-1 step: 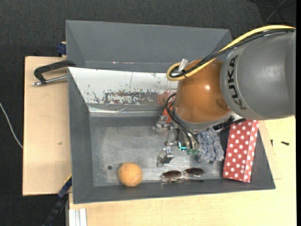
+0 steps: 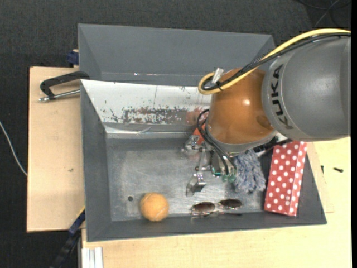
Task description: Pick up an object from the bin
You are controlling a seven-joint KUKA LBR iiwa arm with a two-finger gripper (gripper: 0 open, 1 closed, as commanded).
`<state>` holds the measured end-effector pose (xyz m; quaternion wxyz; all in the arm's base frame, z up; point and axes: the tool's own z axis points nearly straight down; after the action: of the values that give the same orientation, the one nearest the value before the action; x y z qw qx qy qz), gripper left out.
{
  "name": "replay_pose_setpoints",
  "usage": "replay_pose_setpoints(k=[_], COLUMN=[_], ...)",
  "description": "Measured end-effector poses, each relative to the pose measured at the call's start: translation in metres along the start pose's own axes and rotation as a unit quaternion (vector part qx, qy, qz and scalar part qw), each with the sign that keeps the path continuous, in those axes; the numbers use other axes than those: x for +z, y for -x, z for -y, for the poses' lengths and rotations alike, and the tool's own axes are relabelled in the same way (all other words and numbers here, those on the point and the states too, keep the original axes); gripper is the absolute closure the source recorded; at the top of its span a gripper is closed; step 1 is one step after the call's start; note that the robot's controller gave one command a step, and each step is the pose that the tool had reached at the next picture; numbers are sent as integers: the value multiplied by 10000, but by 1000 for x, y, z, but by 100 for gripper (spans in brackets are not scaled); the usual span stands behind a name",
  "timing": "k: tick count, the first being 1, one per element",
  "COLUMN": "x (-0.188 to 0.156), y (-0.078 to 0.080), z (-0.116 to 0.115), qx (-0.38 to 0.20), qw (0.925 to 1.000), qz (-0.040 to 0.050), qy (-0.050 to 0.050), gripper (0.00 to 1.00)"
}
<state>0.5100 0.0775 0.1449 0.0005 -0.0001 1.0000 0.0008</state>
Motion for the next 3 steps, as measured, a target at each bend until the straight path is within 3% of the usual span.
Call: replay_pose_setpoints(k=[1, 2, 3], x=[2, 44, 69], y=[-12, -8, -16], z=[22, 38, 37], qx=[-1193, -2565, -2776], qw=[9929, 9665, 9607], qz=[-2, -7, 10], qy=[-3, -2, 0], gripper=[0, 0, 100])
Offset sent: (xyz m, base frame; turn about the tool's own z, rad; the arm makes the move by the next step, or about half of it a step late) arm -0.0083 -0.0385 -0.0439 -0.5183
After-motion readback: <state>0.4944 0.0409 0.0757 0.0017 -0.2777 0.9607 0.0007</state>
